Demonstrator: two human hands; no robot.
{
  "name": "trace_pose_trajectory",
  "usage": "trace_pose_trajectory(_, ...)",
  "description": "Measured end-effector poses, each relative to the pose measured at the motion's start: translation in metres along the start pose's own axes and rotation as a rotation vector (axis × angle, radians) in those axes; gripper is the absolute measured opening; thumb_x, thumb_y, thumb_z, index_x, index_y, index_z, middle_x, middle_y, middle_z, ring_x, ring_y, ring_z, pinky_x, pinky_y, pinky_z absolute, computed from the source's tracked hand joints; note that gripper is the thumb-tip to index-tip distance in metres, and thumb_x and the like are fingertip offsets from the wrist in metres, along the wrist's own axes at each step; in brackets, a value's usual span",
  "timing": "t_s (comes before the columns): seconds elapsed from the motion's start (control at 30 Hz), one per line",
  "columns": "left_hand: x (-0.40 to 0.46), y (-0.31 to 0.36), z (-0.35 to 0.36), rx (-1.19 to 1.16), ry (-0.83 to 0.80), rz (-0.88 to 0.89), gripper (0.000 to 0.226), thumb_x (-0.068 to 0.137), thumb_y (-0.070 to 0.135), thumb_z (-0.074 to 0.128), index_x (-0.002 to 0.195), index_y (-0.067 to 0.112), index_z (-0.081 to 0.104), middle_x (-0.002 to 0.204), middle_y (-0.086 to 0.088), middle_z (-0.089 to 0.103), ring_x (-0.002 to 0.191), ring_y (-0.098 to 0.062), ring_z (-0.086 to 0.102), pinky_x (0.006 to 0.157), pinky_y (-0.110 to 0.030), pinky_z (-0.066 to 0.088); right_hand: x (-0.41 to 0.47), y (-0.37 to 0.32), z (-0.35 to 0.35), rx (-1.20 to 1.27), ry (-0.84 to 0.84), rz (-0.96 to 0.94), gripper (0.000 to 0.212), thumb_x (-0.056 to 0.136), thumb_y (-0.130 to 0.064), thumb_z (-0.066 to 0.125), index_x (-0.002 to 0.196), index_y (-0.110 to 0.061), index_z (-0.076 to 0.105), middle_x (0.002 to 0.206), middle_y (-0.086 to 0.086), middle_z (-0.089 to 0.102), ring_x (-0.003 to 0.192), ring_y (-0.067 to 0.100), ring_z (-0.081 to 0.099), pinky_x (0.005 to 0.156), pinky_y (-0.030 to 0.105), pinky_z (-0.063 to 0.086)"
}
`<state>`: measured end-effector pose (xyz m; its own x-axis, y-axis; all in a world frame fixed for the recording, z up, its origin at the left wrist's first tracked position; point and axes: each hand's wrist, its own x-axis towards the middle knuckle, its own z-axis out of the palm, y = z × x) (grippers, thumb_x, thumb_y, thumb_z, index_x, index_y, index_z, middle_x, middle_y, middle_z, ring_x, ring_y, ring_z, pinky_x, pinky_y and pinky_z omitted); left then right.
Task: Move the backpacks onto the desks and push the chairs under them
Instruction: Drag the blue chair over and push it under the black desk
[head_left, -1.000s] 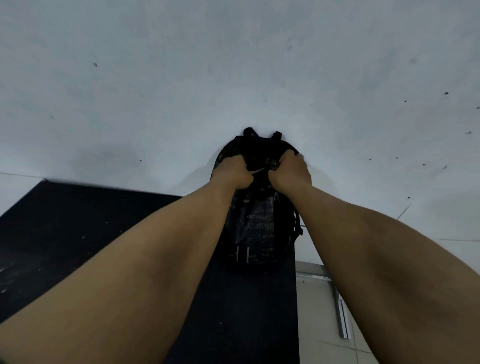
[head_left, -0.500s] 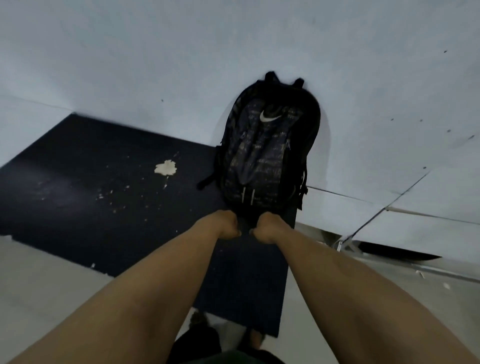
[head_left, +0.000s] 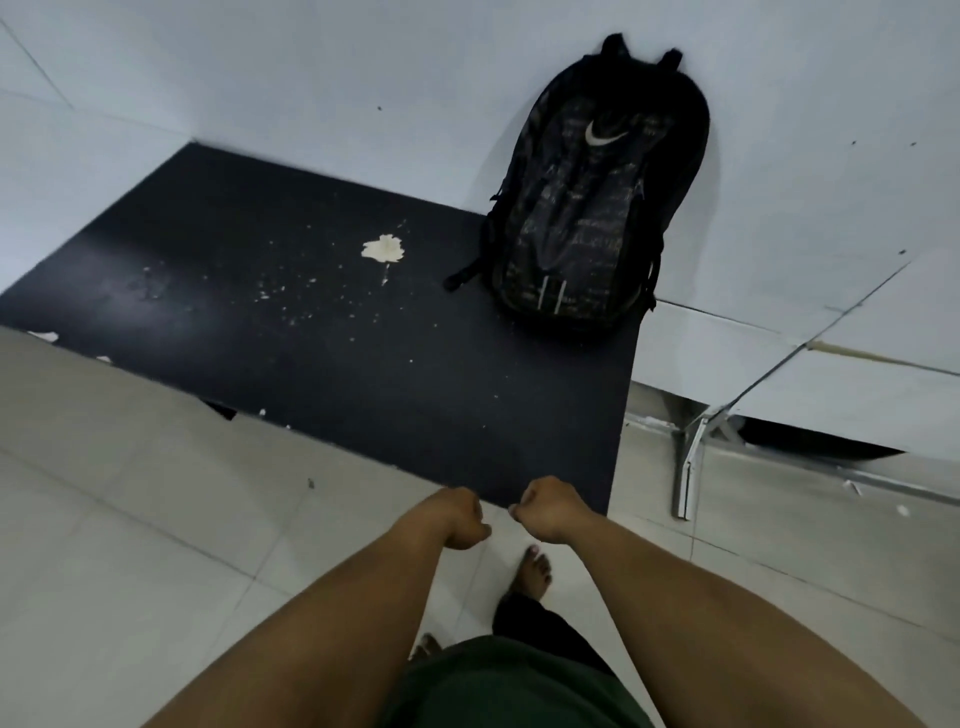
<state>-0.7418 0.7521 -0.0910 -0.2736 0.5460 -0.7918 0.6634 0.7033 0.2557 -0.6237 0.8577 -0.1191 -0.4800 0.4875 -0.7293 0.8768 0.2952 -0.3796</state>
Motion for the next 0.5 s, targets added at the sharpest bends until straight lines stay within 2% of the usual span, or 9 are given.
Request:
trace_pose_trajectory(0.07, -0.015, -0.014, 0.018, -0.053, 0.006, -0.016, 0.049, 0.096, 0.038, 0.055, 0.138, 0.013, 0.050, 0.143, -0.008, 0.050, 0.127, -0.025, 0.050, 0.102, -0.033, 0.042, -0.015, 0.003, 0.023, 0.003, -0.005, 0.005, 0.021, 0.092, -0.035, 0.061, 0.089, -0.014, 0.060, 0.101, 0.009, 0.067, 0.095, 0.025, 0.064, 0.080, 0.029, 0.051)
trace_pose_trajectory(0.17, -0.032, -0.032, 0.042, -0.089, 0.024, -0.028, 0.048, 0.096, 0.039, 0.054, 0.137, 0.012, 0.050, 0.142, -0.009, 0.050, 0.126, -0.026, 0.050, 0.102, -0.034, 0.042, -0.039, 0.015, 0.054, -0.015, 0.000, 0.025, 0.038, 0.092, -0.036, 0.061, 0.116, -0.007, 0.063, 0.122, 0.012, 0.064, 0.110, 0.028, 0.061, 0.087, 0.030, 0.049)
trace_pose_trajectory(0.37, -0.061, -0.047, 0.093, -0.073, -0.011, -0.045, 0.052, 0.098, 0.040, 0.051, 0.141, 0.011, 0.046, 0.149, -0.008, 0.043, 0.134, -0.025, 0.043, 0.106, -0.031, 0.037, -0.076, 0.055, 0.092, -0.063, -0.031, 0.041, 0.038, 0.094, -0.036, 0.059, 0.117, -0.007, 0.064, 0.121, 0.011, 0.065, 0.107, 0.026, 0.061, 0.081, 0.027, 0.047)
trace_pose_trajectory(0.5, -0.078, -0.041, 0.127, -0.109, -0.054, -0.085, 0.054, 0.100, 0.042, 0.046, 0.140, 0.005, 0.047, 0.145, -0.012, 0.047, 0.130, -0.026, 0.046, 0.105, -0.031, 0.039, -0.094, 0.080, 0.098, -0.152, -0.059, 0.023, 0.044, 0.096, -0.038, 0.055, 0.124, -0.004, 0.060, 0.127, 0.012, 0.062, 0.116, 0.028, 0.058, 0.093, 0.031, 0.048)
